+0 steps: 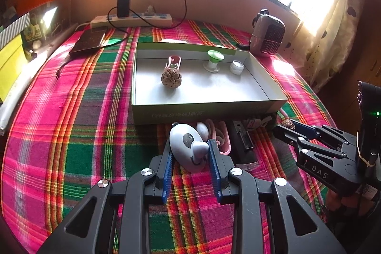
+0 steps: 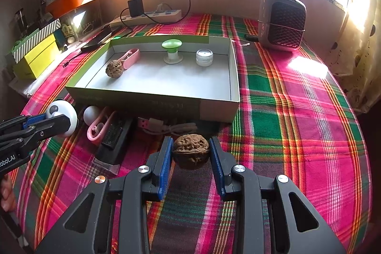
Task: Organize objects
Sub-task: 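Lift the panda toy and walnut with both tools toward the box, then lower the walnut into the box and open the right tool while the left tool holds the panda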
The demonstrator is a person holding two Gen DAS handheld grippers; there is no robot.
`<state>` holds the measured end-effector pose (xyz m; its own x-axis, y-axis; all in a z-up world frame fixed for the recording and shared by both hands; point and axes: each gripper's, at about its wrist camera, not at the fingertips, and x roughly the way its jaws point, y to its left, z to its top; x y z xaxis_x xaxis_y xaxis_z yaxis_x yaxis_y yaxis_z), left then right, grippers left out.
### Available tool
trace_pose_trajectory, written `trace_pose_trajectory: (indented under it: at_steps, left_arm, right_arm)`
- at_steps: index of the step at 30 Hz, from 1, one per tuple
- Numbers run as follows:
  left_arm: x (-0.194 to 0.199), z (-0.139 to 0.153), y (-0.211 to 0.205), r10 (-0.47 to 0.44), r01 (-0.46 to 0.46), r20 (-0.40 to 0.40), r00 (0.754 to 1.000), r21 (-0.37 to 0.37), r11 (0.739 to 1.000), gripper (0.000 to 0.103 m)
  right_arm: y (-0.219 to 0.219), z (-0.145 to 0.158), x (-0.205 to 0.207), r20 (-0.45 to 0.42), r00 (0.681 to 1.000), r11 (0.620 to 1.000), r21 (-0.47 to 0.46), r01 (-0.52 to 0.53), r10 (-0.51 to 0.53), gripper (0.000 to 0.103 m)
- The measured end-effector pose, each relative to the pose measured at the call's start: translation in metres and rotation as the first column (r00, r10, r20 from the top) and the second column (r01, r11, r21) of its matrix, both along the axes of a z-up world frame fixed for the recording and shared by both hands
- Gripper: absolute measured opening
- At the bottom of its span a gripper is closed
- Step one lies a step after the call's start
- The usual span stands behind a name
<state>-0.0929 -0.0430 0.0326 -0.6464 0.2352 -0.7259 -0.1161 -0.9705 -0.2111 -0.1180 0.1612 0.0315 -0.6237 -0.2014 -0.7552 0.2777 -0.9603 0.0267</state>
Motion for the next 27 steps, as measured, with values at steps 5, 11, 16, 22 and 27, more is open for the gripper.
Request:
trace_pose_trajectory:
  at_steps: [5, 11, 16, 22, 27]
  left_arm:
    - [0.0, 0.006, 0.0, 0.002, -0.002, -0.012, 1.0, 0.003, 1.0, 0.025]
    - [-0.006, 0.014, 0.002, 0.001, -0.001, -0.033, 0.999, 0.008, 1.0, 0.025]
    - [-0.016, 0.02, 0.008, -0.008, 0.008, -0.048, 0.999, 0.007, 1.0, 0.025]
    - [-0.031, 0.02, 0.014, -0.01, 0.01, -0.049, 0.999, 0.016, 1.0, 0.025]
    - [-0.046, 0.014, 0.018, -0.01, 0.011, -0.036, 0.999, 0.021, 1.0, 0.025]
  right_arm:
    - [-0.003, 0.011, 0.0, -0.016, 1.0, 1.0, -0.021, -0.024, 0.023, 0.033]
    - [-0.01, 0.03, -0.012, -0.052, 0.997, 0.998, -0.037, -0.056, 0.054, 0.033]
    - [-0.021, 0.044, -0.032, -0.078, 0.992, 0.994, -0.053, -0.099, 0.095, 0.033]
    - [-0.038, 0.049, -0.066, -0.062, 0.987, 0.986, -0.065, -0.153, 0.149, 0.033]
    - [-0.054, 0.045, -0.091, -0.049, 0.981, 0.981, -0.055, -0.188, 0.186, 0.033]
